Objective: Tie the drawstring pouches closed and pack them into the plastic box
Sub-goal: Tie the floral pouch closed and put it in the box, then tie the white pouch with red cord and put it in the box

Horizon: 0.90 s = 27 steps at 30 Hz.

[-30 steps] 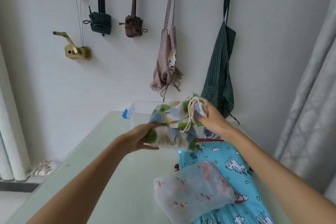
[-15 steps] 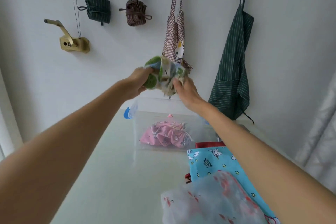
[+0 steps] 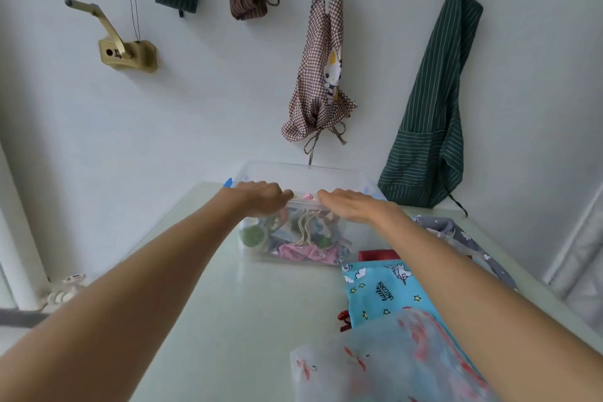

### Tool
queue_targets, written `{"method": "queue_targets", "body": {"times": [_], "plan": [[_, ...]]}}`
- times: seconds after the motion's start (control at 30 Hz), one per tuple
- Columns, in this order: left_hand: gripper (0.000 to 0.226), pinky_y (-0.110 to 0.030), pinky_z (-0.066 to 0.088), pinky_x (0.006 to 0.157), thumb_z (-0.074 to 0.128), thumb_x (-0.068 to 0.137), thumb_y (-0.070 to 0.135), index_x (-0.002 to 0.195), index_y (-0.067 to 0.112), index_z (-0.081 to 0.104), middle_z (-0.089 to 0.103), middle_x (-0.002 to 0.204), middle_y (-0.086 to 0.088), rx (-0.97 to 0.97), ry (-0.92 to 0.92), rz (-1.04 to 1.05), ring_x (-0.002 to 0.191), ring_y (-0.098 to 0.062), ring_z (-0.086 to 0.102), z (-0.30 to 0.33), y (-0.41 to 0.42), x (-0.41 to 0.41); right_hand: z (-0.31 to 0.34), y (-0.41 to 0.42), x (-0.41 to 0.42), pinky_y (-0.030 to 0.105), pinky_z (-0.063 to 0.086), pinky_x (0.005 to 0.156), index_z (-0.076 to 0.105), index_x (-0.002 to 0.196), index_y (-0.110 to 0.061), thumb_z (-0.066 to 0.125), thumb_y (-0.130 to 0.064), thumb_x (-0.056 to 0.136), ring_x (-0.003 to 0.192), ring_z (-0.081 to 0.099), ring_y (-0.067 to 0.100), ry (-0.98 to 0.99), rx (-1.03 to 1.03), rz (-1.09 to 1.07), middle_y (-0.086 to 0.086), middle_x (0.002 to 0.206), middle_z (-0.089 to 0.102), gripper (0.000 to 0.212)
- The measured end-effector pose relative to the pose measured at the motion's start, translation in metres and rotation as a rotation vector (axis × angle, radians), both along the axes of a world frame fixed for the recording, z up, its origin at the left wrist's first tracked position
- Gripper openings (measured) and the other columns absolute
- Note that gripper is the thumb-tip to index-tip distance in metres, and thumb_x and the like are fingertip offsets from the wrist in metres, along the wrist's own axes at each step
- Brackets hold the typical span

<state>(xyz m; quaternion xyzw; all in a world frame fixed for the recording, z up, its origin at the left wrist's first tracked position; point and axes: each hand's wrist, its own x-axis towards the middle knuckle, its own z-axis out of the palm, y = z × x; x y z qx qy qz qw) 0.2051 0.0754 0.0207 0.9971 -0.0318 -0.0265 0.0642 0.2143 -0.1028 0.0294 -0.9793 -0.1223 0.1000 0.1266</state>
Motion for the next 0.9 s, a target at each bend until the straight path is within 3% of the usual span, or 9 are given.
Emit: {"method": "queue_targets", "body": {"times": [0.13, 0.2, 0.3, 0.37, 0.5, 0.6, 0.67, 0.73, 0.9], "plan": [[0.048, -0.034, 0.034, 0.071, 0.018, 0.099, 0.041, 0.096, 0.013, 0.057, 0.058, 0.1, -0.01, 0.028, -0.031, 0.028, 0.087, -0.026, 0.05, 0.002, -0.004, -0.004, 0.0, 0.003, -0.001, 0.046, 0.03, 0.104, 0.04, 0.138, -0.016, 0.013, -0.049, 0.097, 0.132, 0.036, 0.032, 0.011, -0.005, 0.003, 0.013, 0.145, 0.039, 0.06], [0.047, -0.035, 0.038, 0.075, 0.02, 0.101, 0.038, 0.101, 0.011, 0.059, 0.063, 0.108, -0.011, 0.059, -0.16, -0.008, 0.096, -0.026, 0.055, 0.0, -0.009, -0.013, -0.004, 0.0, -0.014, 0.043, 0.027, 0.105, 0.051, 0.125, -0.024, 0.016, -0.044, 0.1, 0.134, 0.034, 0.027, -0.163, 0.028, 0.081, 0.008, 0.135, 0.046, 0.047], [0.052, -0.036, 0.034, 0.101, 0.017, 0.1, 0.044, 0.123, 0.02, 0.057, 0.056, 0.133, 0.001, 0.035, -0.543, -0.101, 0.127, -0.02, 0.045, -0.014, -0.015, -0.046, -0.013, -0.019, -0.045, 0.034, 0.021, 0.111, 0.041, 0.138, -0.022, 0.032, -0.035, 0.1, 0.135, 0.031, 0.013, -0.508, 0.116, 0.174, -0.005, 0.143, 0.041, 0.041], [0.052, -0.032, 0.036, 0.098, 0.018, 0.097, 0.046, 0.126, 0.022, 0.055, 0.054, 0.134, 0.004, -0.072, -0.618, -0.108, 0.125, -0.018, 0.045, -0.021, -0.023, -0.081, -0.018, -0.041, -0.074, 0.027, 0.027, 0.106, 0.046, 0.134, -0.022, 0.041, -0.032, 0.097, 0.128, 0.038, 0.011, -0.609, 0.103, 0.214, -0.008, 0.136, 0.046, 0.039], [0.043, -0.031, 0.044, 0.084, 0.037, 0.094, 0.054, 0.114, 0.025, 0.061, 0.061, 0.122, 0.003, -0.22, -0.202, 0.003, 0.109, -0.021, 0.057, -0.039, -0.039, -0.141, -0.032, -0.089, -0.13, 0.03, 0.043, 0.089, 0.063, 0.106, -0.025, 0.05, -0.036, 0.092, 0.112, 0.051, 0.014, -0.441, -0.007, -0.016, -0.008, 0.116, 0.056, 0.022], [0.066, -0.028, 0.046, 0.076, 0.039, 0.081, 0.075, 0.096, 0.015, 0.063, 0.067, 0.1, -0.002, -0.135, 0.179, 0.064, 0.095, -0.023, 0.065, -0.048, -0.05, -0.172, -0.045, -0.11, -0.158, 0.033, 0.042, 0.09, 0.051, 0.119, -0.021, 0.05, -0.041, 0.09, 0.115, 0.05, 0.018, -0.145, -0.076, -0.137, -0.003, 0.128, 0.052, 0.036], [0.06, -0.023, 0.051, 0.064, 0.048, 0.081, 0.071, 0.085, 0.012, 0.058, 0.067, 0.093, -0.003, -0.195, 0.438, 0.077, 0.081, -0.019, 0.067, -0.053, -0.056, -0.182, -0.056, -0.115, -0.167, 0.034, 0.04, 0.093, 0.038, 0.133, -0.02, 0.049, -0.04, 0.091, 0.122, 0.045, 0.021, -0.111, -0.103, -0.092, -0.001, 0.137, 0.044, 0.048], [0.049, -0.02, 0.053, 0.057, 0.056, 0.086, 0.055, 0.098, 0.008, 0.059, 0.069, 0.106, -0.008, -0.297, 0.64, 0.06, 0.076, -0.015, 0.067, -0.057, -0.062, -0.186, -0.064, -0.115, -0.172, 0.035, 0.038, 0.096, 0.027, 0.143, -0.022, 0.05, -0.037, 0.091, 0.128, 0.04, 0.023, -0.095, -0.095, -0.062, -0.001, 0.142, 0.036, 0.059], [0.015, -0.019, 0.053, 0.053, 0.054, 0.093, 0.017, 0.101, 0.004, 0.056, 0.07, 0.108, -0.011, -0.41, 0.61, 0.062, 0.069, -0.014, 0.072, -0.05, -0.055, -0.181, -0.064, -0.116, -0.175, 0.032, 0.044, 0.072, 0.056, 0.084, -0.025, 0.063, -0.031, 0.081, 0.087, 0.058, 0.019, -0.158, 0.12, -0.151, -0.003, 0.092, 0.059, 0.009]]}}
